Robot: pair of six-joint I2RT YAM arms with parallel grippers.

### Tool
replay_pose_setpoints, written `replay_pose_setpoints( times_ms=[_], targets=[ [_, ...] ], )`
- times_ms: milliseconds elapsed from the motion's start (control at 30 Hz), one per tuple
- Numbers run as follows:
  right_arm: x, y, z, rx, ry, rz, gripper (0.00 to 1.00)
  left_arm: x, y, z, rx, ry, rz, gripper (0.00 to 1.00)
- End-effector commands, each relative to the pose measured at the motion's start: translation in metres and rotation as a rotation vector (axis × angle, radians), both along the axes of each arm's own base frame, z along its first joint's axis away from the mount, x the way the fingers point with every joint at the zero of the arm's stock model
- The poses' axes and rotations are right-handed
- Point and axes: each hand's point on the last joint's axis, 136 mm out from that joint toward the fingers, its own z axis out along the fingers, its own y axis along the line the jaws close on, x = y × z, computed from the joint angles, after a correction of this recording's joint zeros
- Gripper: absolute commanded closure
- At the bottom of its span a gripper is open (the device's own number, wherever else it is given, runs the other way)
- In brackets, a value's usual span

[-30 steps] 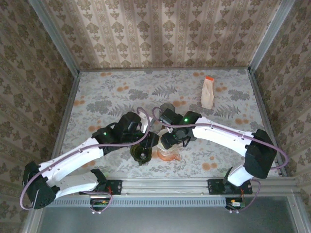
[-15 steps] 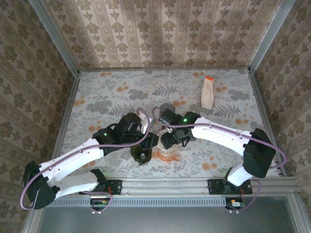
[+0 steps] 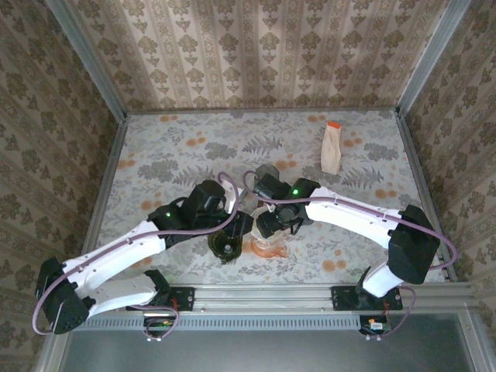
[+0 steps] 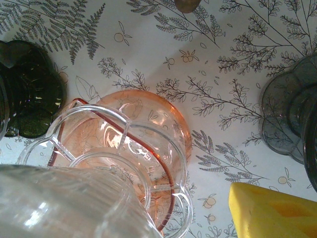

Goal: Place the coffee filter in the dripper

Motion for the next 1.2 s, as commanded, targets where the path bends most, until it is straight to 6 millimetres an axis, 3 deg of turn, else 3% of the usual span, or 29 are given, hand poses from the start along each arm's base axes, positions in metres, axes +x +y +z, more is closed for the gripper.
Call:
replay_pose_setpoints(
  times_ms=[0,300,633,900,1167],
  targets=[
    [0.001,-0.002,0.014,0.023,-0.025,-0.022,0.28,-0.004,-0.001,-0.006,0.010,0.022,-0.011,0.68],
    [0.005,-0.006,0.037,0.053,-0.082,-0.040,0.27,-0.004,0.000,-0.008,0.019,0.024,-0.005,0.73],
    [0.000,-0.027,0.084,0.094,-0.178,-0.071,0.27,-0.004,0.000,-0.008,0.013,0.025,-0.001,0.74],
    [-0.010,-0.051,0.076,0.070,-0.167,-0.107,0.40,-0.003,-0.001,-0.008,0.008,0.025,0.000,0.75],
    [-0.009,-0.050,0.064,0.058,-0.146,-0.104,0.46,-0.004,0.000,-0.010,0.013,0.028,0.001,0.76]
  ],
)
